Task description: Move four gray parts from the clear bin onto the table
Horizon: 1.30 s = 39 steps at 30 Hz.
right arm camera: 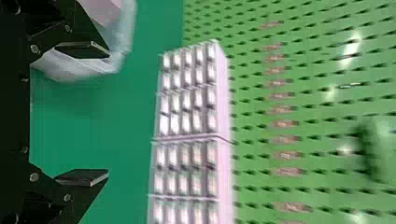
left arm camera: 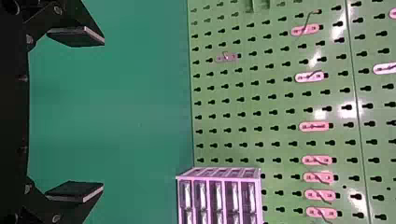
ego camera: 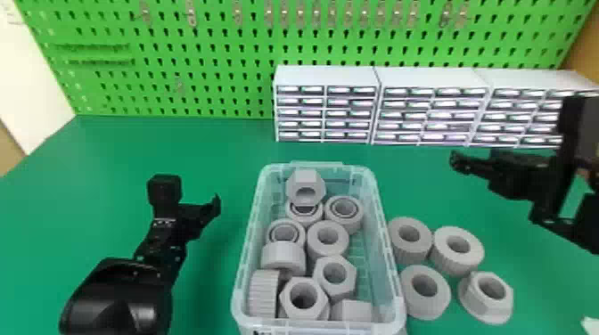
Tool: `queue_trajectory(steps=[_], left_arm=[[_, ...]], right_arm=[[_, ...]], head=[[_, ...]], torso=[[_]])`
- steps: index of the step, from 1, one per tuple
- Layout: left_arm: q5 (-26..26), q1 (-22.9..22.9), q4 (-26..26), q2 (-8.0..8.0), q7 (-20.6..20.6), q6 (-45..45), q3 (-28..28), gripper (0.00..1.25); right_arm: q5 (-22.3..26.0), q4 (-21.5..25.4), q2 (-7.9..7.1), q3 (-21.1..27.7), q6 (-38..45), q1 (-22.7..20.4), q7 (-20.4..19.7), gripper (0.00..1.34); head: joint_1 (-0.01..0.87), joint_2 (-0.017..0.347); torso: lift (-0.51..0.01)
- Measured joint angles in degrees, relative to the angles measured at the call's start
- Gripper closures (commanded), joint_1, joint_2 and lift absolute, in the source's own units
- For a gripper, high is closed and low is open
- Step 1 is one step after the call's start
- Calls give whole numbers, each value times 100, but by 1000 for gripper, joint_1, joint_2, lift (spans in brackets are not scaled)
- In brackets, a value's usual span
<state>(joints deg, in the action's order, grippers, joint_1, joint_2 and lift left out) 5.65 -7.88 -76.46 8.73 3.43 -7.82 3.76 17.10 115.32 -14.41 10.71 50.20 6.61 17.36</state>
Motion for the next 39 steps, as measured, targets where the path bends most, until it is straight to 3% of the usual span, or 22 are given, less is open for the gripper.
queue_trajectory(steps=[14,23,32,39], left_arm=[[18,28,0,-42,-1,3,58,180],[81,37,0,-63,-9,280,196,180],[293,25,-73,-65,-124,877,390,180],[349,89,-535,-65,-132,956,486,180]], right_arm=[[-614,-134,384,85,-2523,-664,22,364],[-1005,-654,882,238,-3812,-1003,45,383],[-1224,-927,940,403,-4225,-1129,48,418],[-1340,-977,910,385,-4246,-1252,48,423]], head=[[693,72],[693,72],[693,72],[693,72]], torso=[[-52],[-52],[-52],[-52]])
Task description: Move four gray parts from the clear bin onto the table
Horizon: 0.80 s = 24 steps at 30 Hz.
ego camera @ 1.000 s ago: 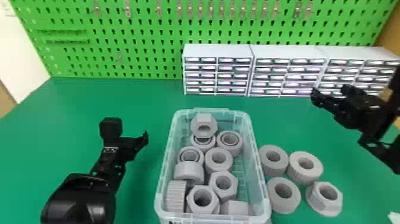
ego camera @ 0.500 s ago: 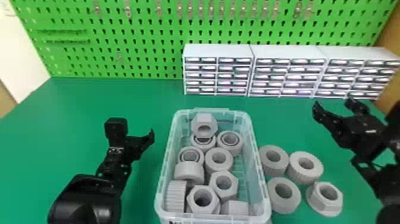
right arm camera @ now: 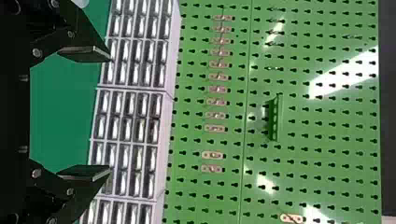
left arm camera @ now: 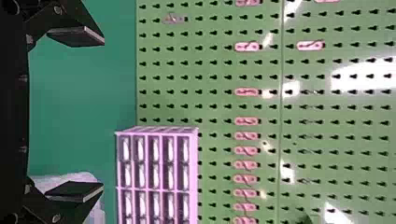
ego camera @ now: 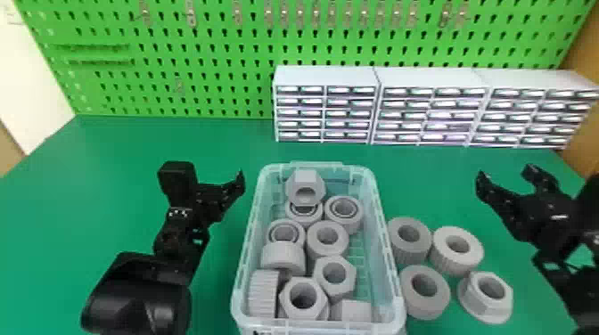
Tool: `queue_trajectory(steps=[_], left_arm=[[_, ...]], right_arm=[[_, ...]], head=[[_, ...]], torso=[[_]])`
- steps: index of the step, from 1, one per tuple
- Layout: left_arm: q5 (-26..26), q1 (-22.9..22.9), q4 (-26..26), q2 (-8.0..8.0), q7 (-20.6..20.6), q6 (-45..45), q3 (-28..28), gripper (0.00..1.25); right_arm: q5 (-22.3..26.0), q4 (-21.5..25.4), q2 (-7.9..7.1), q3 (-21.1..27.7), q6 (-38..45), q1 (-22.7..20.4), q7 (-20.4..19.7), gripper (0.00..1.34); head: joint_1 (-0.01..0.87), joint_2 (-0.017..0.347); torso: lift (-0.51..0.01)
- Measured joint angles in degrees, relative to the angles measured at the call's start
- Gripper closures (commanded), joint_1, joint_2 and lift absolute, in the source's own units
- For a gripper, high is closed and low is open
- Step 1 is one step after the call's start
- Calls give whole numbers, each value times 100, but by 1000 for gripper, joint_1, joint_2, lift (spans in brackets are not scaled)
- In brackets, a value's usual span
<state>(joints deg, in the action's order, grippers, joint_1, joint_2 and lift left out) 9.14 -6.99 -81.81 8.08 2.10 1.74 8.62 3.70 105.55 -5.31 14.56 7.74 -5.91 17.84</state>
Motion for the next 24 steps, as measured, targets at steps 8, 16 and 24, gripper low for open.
queue_trajectory(steps=[8,16,24], left_arm=[[21,146,-514,-2,-28,1,7,180],[30,245,-710,-16,-53,-43,64,180],[-17,226,-718,-100,-242,-68,-45,180]], right_arm=[[-38,-49,-19,-73,3,-32,0,423],[-128,-61,-76,-213,17,-57,0,423],[-102,-43,-77,-243,34,39,0,423]], head=[[693,72],[693,72],[693,72]], torso=[[-52],[-52],[-52]])
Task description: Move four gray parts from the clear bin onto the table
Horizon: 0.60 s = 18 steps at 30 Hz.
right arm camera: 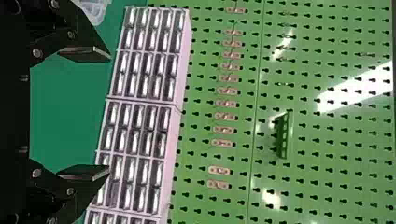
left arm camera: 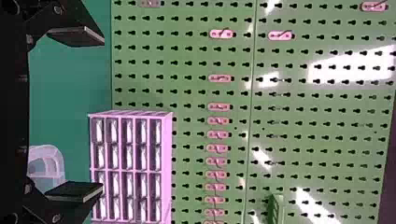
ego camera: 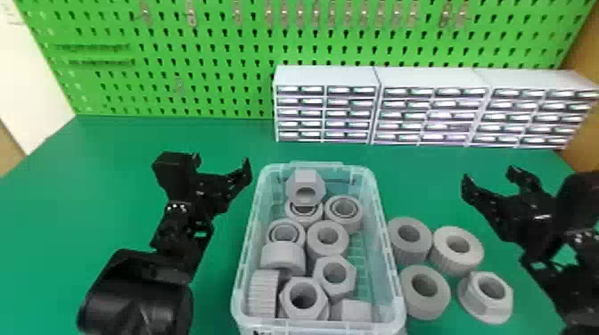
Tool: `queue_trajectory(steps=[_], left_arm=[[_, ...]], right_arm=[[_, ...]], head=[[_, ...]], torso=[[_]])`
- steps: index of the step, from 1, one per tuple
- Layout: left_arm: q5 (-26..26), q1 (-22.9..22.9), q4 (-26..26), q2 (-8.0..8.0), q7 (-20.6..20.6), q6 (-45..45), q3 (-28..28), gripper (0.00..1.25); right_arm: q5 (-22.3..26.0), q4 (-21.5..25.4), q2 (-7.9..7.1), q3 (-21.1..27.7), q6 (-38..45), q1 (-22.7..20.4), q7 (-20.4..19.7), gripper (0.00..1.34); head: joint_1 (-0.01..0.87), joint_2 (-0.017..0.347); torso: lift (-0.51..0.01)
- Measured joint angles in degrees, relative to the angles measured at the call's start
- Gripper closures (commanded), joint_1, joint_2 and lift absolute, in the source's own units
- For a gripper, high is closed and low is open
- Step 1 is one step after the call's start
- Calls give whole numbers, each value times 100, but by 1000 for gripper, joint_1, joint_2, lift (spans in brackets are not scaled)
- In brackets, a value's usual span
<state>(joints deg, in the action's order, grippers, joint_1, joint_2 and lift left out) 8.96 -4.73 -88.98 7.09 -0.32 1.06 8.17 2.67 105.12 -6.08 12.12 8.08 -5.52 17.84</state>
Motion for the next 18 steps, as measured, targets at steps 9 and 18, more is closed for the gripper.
queue_trajectory(steps=[9,18], left_arm=[[-594,50,-56,-593,-739,-2,-576,180],[-836,-66,-68,-690,-874,6,-765,180]], right_arm=[[53,55,-114,23,1,24,0,423],[16,87,-138,-36,1,57,0,423]], head=[[693,72],[693,72]], torso=[[-52],[-52]])
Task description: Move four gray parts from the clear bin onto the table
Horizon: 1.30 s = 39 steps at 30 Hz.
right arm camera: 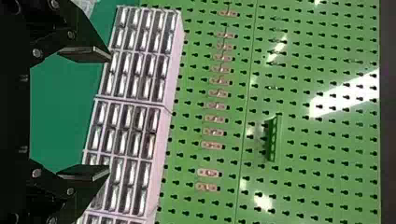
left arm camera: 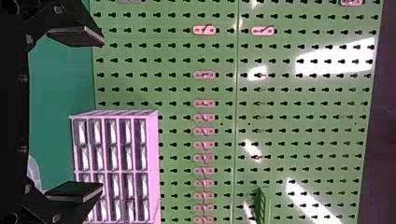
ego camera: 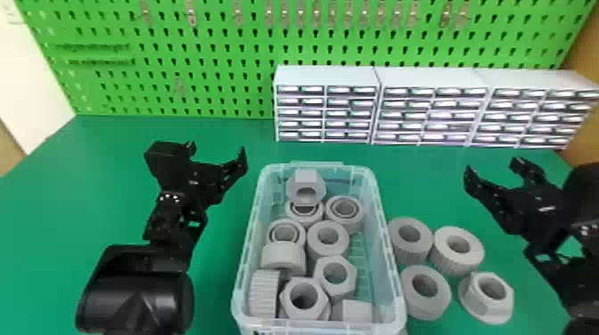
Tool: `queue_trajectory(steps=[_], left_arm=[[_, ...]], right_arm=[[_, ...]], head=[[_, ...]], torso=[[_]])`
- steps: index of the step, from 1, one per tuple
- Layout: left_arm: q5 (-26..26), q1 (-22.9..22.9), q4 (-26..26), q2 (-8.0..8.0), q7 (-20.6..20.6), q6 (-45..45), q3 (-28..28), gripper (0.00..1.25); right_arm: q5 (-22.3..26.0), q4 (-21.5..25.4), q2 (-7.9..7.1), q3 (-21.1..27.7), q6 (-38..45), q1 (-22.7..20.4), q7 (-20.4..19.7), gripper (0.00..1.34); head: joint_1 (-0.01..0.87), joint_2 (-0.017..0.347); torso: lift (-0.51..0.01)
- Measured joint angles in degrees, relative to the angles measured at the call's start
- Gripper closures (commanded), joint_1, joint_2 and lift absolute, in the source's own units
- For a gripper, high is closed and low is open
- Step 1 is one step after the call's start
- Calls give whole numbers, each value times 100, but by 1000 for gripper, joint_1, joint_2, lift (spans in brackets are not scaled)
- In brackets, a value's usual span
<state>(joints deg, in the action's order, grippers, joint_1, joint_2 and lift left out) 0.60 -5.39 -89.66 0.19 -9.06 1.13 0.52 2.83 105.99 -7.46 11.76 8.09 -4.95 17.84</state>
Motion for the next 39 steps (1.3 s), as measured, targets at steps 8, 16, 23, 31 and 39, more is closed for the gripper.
queue_trajectory(steps=[8,16,23,31,39], left_arm=[[-15,48,0,-2,3,2,-120,182],[-48,137,4,-1,211,16,-185,182],[-87,178,6,-1,363,71,-193,180],[-113,189,10,-1,574,128,-115,180],[-106,195,34,-1,600,154,-80,180]], right_arm=[[-39,2,85,76,0,19,0,423],[-69,2,120,137,0,24,0,423],[-99,2,139,161,0,28,0,423],[-135,2,156,194,0,22,-1,423],[-167,1,148,186,6,29,0,423]], head=[[693,72],[693,72],[693,72],[693,72],[693,72]], torso=[[-52],[-52],[-52],[-52],[-52]])
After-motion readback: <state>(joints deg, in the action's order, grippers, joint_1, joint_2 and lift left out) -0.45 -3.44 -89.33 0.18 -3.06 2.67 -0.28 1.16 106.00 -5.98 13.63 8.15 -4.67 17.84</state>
